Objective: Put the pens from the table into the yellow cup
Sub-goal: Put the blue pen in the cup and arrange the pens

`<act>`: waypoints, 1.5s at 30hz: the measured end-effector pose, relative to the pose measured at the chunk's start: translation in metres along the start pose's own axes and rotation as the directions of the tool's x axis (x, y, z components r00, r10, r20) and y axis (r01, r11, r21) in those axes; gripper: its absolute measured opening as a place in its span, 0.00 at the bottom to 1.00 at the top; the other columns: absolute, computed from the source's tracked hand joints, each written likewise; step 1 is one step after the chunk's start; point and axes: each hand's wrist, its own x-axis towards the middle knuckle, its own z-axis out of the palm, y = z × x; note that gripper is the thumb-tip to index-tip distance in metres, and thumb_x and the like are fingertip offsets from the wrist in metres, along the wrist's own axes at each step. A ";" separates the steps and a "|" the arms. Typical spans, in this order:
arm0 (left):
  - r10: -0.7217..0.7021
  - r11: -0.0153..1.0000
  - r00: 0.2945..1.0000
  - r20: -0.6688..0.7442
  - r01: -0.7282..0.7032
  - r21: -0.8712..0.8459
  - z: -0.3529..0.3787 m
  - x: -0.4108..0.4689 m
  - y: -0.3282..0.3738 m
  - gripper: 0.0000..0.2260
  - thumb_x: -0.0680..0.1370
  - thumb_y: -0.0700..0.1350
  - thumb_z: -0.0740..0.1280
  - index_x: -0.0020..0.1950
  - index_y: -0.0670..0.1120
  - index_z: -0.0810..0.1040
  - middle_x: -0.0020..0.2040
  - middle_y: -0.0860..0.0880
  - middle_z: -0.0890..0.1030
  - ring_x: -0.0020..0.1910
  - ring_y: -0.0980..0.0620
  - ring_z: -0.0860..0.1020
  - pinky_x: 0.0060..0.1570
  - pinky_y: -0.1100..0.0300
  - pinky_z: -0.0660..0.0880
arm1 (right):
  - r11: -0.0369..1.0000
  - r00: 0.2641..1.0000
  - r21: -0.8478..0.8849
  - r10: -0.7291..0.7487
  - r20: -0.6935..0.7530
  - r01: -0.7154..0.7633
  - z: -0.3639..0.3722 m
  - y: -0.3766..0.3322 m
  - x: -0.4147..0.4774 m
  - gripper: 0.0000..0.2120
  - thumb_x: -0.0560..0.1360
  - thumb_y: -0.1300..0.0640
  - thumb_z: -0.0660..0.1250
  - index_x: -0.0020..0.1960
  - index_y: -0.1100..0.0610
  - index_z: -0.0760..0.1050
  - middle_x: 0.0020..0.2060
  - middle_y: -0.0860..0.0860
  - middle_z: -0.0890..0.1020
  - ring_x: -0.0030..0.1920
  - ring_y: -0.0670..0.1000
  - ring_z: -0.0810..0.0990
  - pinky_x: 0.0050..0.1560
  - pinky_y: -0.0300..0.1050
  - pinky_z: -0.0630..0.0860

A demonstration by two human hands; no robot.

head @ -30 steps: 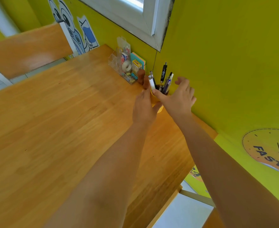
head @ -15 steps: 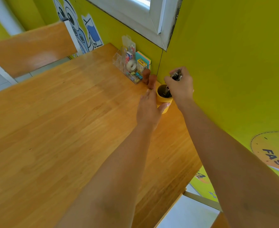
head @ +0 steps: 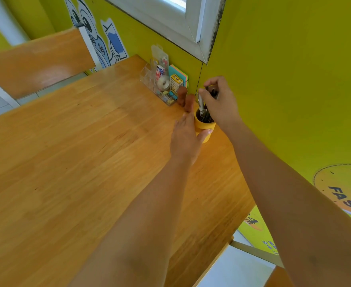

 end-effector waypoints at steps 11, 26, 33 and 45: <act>0.000 1.000 1.000 -0.013 -0.001 -0.026 0.005 0.003 -0.004 0.28 0.77 0.57 0.68 0.73 0.46 0.67 0.70 0.46 0.75 0.75 0.45 0.67 0.77 0.48 0.57 | 0.866 0.960 0.414 0.260 0.108 -0.281 -0.012 0.011 -0.011 0.37 0.71 0.45 0.73 0.74 0.46 0.59 0.65 0.52 0.73 0.64 0.51 0.73 0.55 0.44 0.70; 0.020 1.000 1.000 -0.020 -0.020 -0.005 0.004 0.001 -0.004 0.27 0.78 0.54 0.67 0.72 0.42 0.67 0.70 0.45 0.74 0.74 0.44 0.67 0.78 0.49 0.54 | 0.960 0.965 -0.227 0.109 -0.240 -0.165 0.013 0.001 0.000 0.20 0.69 0.49 0.69 0.58 0.55 0.71 0.44 0.49 0.72 0.60 0.56 0.71 0.51 0.50 0.58; 0.021 1.000 1.000 -0.024 -0.020 0.011 0.004 0.001 -0.003 0.26 0.78 0.52 0.67 0.71 0.41 0.68 0.70 0.43 0.74 0.74 0.43 0.67 0.78 0.49 0.56 | 0.950 0.969 -0.255 0.127 -0.210 -0.180 0.017 -0.002 -0.002 0.22 0.69 0.43 0.70 0.57 0.53 0.71 0.49 0.48 0.79 0.62 0.55 0.68 0.49 0.51 0.57; -0.014 1.000 0.999 -0.033 0.013 -0.026 0.008 0.002 -0.004 0.27 0.77 0.55 0.68 0.72 0.45 0.68 0.69 0.46 0.76 0.73 0.45 0.68 0.73 0.45 0.63 | 0.968 0.970 -0.094 0.225 -0.087 -0.233 -0.004 0.020 -0.029 0.29 0.71 0.44 0.71 0.67 0.50 0.65 0.53 0.48 0.73 0.67 0.54 0.67 0.66 0.57 0.61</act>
